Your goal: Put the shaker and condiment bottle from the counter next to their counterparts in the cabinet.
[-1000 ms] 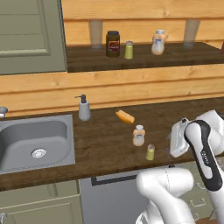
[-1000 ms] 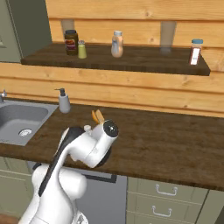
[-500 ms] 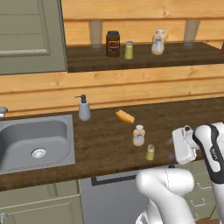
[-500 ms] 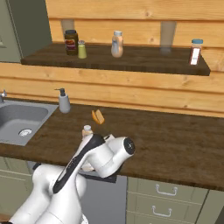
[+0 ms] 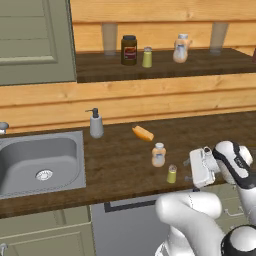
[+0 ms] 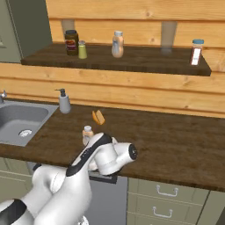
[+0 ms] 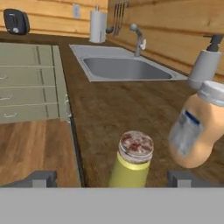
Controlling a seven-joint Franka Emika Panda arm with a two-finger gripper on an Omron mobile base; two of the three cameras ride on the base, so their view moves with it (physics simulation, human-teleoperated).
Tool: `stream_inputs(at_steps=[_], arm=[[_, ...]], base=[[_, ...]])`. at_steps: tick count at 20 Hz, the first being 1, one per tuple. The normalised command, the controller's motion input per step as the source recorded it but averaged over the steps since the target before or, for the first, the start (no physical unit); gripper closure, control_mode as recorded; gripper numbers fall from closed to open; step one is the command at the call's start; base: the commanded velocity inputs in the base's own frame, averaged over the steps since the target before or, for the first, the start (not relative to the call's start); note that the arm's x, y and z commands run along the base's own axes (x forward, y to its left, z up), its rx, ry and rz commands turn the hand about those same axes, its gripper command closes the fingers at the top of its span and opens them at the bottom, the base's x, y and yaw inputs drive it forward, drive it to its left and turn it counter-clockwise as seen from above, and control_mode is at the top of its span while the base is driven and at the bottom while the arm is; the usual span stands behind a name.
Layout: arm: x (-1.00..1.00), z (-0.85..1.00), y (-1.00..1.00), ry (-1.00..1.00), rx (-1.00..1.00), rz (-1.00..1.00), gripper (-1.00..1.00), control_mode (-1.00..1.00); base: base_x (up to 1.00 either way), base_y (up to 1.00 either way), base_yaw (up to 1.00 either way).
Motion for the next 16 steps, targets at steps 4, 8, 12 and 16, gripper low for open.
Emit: stream_inputs(at_steps=[4,8,12,16], arm=[[0.33,-0.12,0.0,0.07,0.12,0.02,-1.0,-1.0],[0.04,-0.39,0.0,0.03,0.11,0.07,-1.0,-1.0],[0.22,-0.23,0.01,0.03,0.11,0.05,-1.0,-1.0],[0.23,0.0,0.08,0.04,0.1,0.02,-1.0,-1.0]], base=[[0.0,0.0,0.0],[0.0,0.0,0.0],[0.0,0.0,0.0],[0.0,0.0,0.0]])
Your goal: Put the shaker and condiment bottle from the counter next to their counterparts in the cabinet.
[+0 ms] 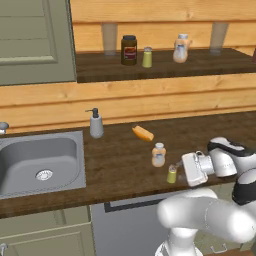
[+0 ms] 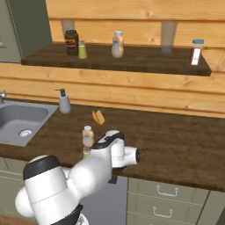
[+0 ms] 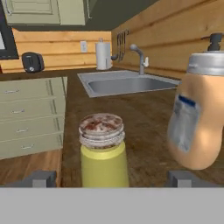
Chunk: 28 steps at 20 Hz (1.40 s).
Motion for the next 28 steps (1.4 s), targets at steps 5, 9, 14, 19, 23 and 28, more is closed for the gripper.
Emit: stream_inputs(at_steps=[5,9,14,19,23,28], arm=[[0.08,-0.05,0.14,0.05,0.07,0.01,-1.0,-1.0],[-0.08,-0.17,0.33,0.03,0.06,0.0,-1.0,-1.0],[-0.18,-0.15,0.57,0.04,0.0,0.0,-1.0,-1.0],[0.05,0.05,0.07,0.02,0.0,-0.02,1.0,-1.0],[-0.52,0.62,-0.36,-0.12,0.04,-0.13,1.0,-1.0],[-0.64,0.97,-0.25,-0.12,0.03,-0.27,1.0,-1.0]], base=[[0.0,0.0,0.0],[0.0,0.0,0.0],[0.0,0.0,0.0],[0.0,0.0,0.0],[0.0,0.0,0.0],[0.0,0.0,0.0]])
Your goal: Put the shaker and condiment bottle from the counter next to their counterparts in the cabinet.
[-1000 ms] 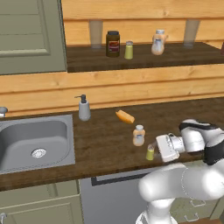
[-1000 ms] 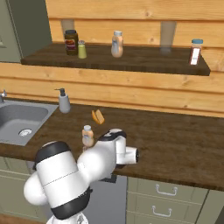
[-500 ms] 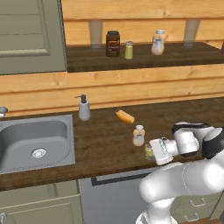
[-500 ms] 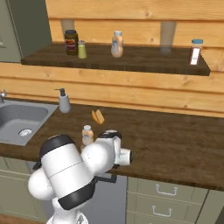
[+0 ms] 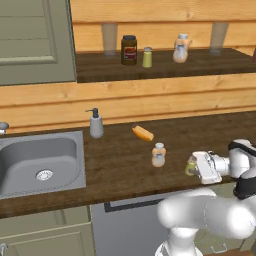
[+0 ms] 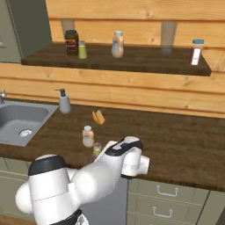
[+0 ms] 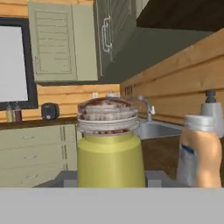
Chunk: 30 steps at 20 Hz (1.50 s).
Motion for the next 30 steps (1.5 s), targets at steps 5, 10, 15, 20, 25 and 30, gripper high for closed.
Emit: stream_inputs(at_steps=[5,10,15,20,25,30], arm=[[-0.4,1.0,-0.19,0.02,0.08,-0.36,1.0,-1.0],[-0.36,1.0,-0.13,0.09,0.1,-0.38,1.0,-1.0],[-0.32,1.0,0.25,0.07,0.0,-0.23,1.0,-1.0],[-0.29,1.0,0.4,0.05,0.0,-0.14,1.0,-1.0],[-0.25,1.0,0.26,0.15,0.0,-0.16,1.0,-1.0],[-0.07,1.0,0.29,0.26,0.0,-0.15,1.0,-1.0]], base=[[0.0,0.0,0.0],[0.0,0.0,0.0],[0.0,0.0,0.0],[0.0,0.0,0.0],[0.0,0.0,0.0],[0.0,0.0,0.0]])
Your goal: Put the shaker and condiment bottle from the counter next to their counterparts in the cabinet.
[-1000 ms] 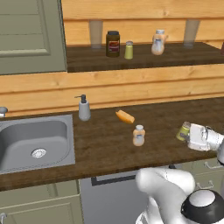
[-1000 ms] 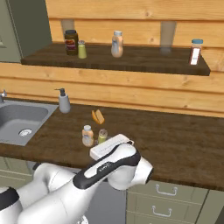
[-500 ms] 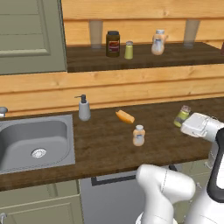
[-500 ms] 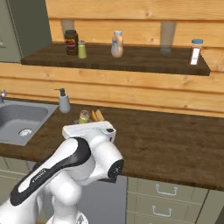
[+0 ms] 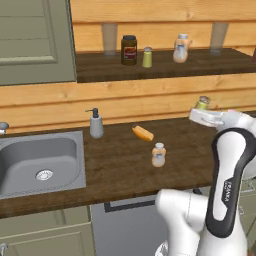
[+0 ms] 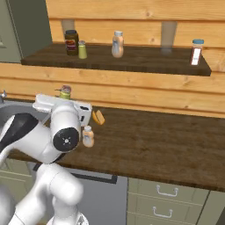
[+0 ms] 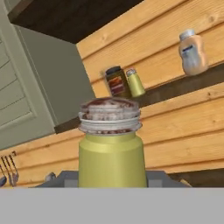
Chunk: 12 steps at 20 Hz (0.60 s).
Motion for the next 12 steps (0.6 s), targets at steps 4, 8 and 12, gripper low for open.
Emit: stream_inputs(at_steps=[4,8,12], arm=[[-0.3,0.97,0.3,0.21,0.01,-0.23,1.0,-1.0],[-0.5,0.93,0.14,0.1,0.06,-0.32,1.0,-1.0],[-0.32,0.34,0.26,0.02,-0.06,-0.12,1.0,-1.0]], base=[[0.0,0.0,0.0],[0.0,0.0,0.0],[0.0,0.0,0.0]])
